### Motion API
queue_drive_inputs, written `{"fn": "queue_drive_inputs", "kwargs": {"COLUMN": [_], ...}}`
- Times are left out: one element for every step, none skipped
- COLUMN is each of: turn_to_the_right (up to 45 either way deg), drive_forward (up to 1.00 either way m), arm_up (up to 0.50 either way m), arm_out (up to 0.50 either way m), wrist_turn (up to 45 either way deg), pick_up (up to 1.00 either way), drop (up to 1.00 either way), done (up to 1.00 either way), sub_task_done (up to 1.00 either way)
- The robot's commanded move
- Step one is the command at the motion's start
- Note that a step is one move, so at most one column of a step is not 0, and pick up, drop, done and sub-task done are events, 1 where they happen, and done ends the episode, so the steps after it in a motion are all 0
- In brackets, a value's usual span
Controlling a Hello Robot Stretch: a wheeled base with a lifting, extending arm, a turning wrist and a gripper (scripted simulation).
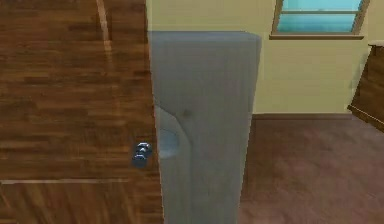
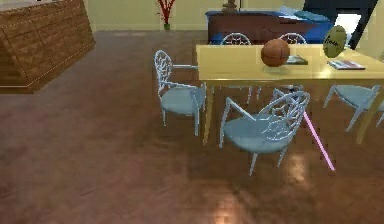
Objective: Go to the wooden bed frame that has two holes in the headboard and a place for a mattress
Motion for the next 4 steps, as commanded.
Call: {"fn": "queue_drive_inputs", "kwargs": {"turn_to_the_right": [45.0,45.0,42.0,0.0], "drive_forward": [0.0,0.0,0.0,0.2], "arm_up": [0.0,0.0,0.0,0.0], "arm_out": [0.0,0.0,0.0,0.0], "wrist_turn": [0.0,0.0,0.0,0.0], "pick_up": [0.0,0.0,0.0,0.0], "drop": [0.0,0.0,0.0,0.0], "done": [0.0,0.0,0.0,0.0], "sub_task_done": [0.0,0.0,0.0,0.0]}}
